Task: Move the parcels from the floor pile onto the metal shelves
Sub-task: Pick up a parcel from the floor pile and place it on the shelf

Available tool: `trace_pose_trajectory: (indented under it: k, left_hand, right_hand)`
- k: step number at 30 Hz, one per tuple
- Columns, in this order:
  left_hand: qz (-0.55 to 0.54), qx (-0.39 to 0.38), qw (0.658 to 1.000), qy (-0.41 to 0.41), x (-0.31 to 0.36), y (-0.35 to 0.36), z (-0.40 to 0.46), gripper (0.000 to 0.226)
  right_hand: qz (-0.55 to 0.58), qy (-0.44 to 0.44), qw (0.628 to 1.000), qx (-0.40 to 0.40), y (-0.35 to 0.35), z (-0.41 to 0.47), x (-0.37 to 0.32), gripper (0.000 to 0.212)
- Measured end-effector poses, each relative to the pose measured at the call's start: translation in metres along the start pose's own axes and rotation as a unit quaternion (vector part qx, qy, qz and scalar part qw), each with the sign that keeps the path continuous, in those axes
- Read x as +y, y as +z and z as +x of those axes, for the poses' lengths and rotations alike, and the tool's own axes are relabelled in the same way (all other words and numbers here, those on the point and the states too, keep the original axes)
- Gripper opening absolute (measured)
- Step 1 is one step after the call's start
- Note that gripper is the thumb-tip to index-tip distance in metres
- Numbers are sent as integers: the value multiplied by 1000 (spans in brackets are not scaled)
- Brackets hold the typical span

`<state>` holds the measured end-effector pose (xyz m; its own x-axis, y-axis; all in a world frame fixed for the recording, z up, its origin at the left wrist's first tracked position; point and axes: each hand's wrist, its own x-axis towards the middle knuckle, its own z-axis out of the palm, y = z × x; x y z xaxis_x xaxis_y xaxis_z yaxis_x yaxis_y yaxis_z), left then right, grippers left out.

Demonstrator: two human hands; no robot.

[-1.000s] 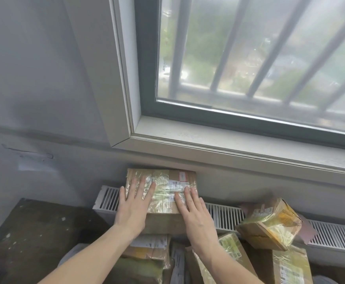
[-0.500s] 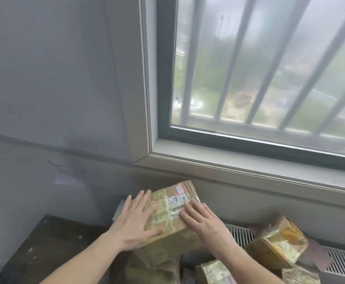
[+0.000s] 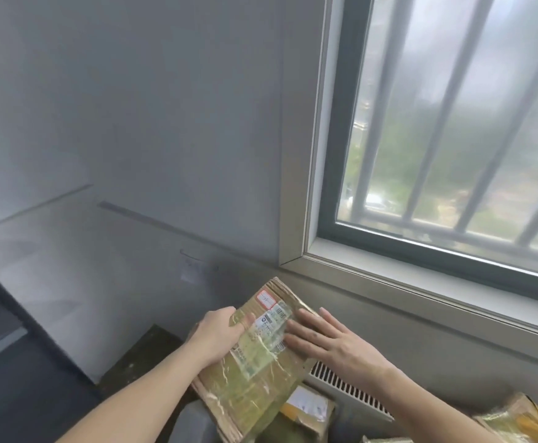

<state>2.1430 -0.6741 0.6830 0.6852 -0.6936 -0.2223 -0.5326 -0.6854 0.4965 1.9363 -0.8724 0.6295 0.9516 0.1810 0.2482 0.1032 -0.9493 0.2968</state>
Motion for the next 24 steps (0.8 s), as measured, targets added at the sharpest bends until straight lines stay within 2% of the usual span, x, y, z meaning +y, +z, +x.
trace_pose_trajectory:
  k: [4, 7, 9, 12, 13, 14, 17, 20, 24]
  left_hand:
    - [10, 120, 991, -60, -18, -8, -31, 55]
    - [-37, 179, 978, -99, -29, -11, -46, 52]
    - [-77, 222, 965, -119, -35, -13, -53, 51]
    - [-99, 271, 944, -162, -41, -23, -66, 49]
    - [-99, 282, 938, -174, -46, -27, -74, 49]
    - [-96, 289, 935, -182, -52, -30, -80, 48]
    - [-91, 301, 929, -194, -73, -37, -105, 46]
    - [-83, 304, 924, -218, -93, -44, -132, 49]
    - [-84, 315, 917, -231, -115, -49, -173, 49]
  right_hand:
    - [51, 52, 997, 11, -10, 25, -21, 69]
    - [172, 143, 974, 34, -20, 48, -51, 63]
    - [311, 221, 920, 88, -29, 64, -79, 57]
    - [513, 332, 781, 129, -50, 91, -117, 54]
    - [552, 343, 749, 131, -56, 99, -128, 50]
    - [572, 346, 732, 129, -60, 106, -138, 46]
    - [591, 342, 723, 108, -74, 123, -166, 49]
    - [570, 344, 741, 88, -84, 134, -197, 59]
    - [554, 334, 759, 74, -95, 135, -237, 60]
